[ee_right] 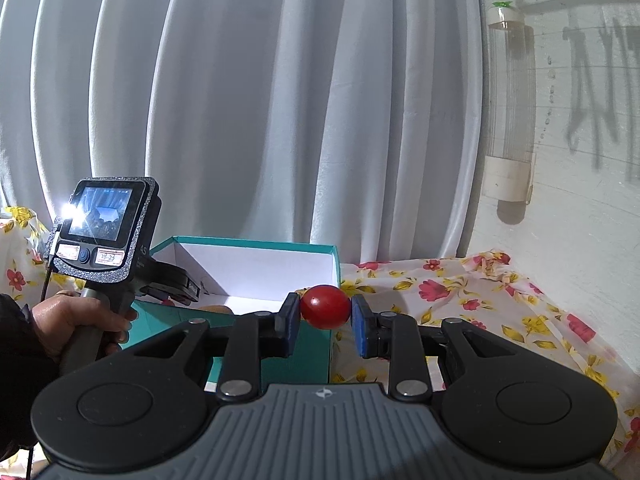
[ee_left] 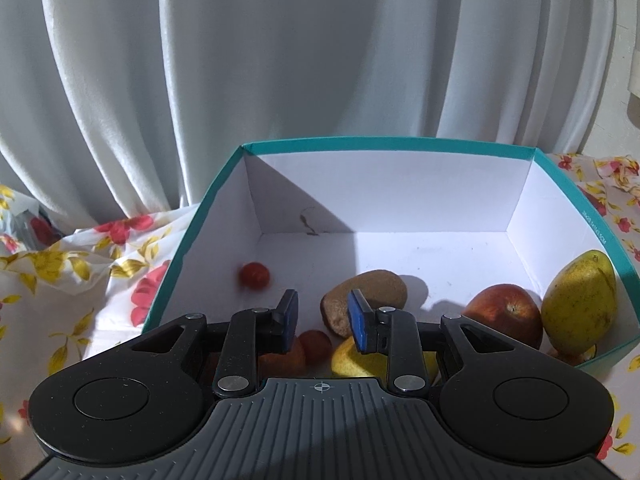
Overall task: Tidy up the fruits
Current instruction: 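Lower the tomato into the teal box and open the left gripper while the right gripper holds its tomato, then lower the cherry tomato into the teal box and open the right gripper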
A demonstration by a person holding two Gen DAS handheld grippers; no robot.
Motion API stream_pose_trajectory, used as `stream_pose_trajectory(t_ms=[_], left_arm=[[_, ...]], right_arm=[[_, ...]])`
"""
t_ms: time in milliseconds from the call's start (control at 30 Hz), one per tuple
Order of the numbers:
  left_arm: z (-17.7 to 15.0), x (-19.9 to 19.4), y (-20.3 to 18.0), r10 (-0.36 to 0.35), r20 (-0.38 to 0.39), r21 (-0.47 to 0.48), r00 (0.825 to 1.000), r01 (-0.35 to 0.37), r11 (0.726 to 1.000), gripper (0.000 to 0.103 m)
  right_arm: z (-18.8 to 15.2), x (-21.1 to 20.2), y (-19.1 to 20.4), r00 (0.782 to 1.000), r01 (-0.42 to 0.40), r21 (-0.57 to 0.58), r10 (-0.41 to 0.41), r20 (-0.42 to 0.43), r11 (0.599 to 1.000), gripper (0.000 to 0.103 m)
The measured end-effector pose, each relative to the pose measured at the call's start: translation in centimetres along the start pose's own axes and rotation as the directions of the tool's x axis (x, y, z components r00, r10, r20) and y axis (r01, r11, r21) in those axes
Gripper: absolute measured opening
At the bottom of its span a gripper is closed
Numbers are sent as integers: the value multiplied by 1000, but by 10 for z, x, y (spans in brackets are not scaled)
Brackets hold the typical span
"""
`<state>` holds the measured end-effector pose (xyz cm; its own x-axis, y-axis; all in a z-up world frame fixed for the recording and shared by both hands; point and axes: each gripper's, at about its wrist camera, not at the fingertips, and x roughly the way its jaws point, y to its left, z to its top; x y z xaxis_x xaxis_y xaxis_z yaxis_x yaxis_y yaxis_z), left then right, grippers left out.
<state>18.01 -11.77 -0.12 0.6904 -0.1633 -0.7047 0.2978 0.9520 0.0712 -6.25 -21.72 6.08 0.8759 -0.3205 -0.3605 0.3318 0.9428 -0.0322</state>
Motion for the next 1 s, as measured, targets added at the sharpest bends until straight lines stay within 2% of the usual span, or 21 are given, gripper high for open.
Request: stream_pose_trajectory(t_ms=[67, 100, 133, 200, 267, 367, 600, 1000], left_arm=[[1, -3, 0, 1, -1, 0, 1000, -1, 1000, 47], [1, -6, -1, 6, -4, 0, 1000, -6, 1000, 64], [1, -10, -1, 15, 1, 0, 1000, -15, 1000, 77], [1, -23, -1, 23, 28, 7, 999, -23, 1000, 83], [1, -35, -2, 39, 30, 21, 999, -39, 999, 97], [0, -56, 0, 41, 43, 7, 998, -41, 999, 101], [-5, -82, 13, 33, -17, -46, 999, -34, 998, 102], [-16, -115, 34, 46, -21, -105, 999, -48, 993, 103]], right_arm=[[1, 0, 0, 1000, 3, 2, -3, 5, 1000, 26], [1, 1, 0, 1000, 4, 2, -4, 7, 1000, 26], [1, 2, -1, 1000, 5, 4, -5, 10, 1000, 26], [2, 3, 0, 1000, 6, 1, -6, 14, 1000, 26], [3, 4, 1, 1000, 5, -1, -5, 21, 1000, 26], [7, 5, 2, 999, -1, -5, 1, 32, 1000, 26], [12, 6, 8, 998, -15, -18, 16, 53, 1000, 26], [14, 21, 16, 998, -23, -43, 25, 56, 999, 26]])
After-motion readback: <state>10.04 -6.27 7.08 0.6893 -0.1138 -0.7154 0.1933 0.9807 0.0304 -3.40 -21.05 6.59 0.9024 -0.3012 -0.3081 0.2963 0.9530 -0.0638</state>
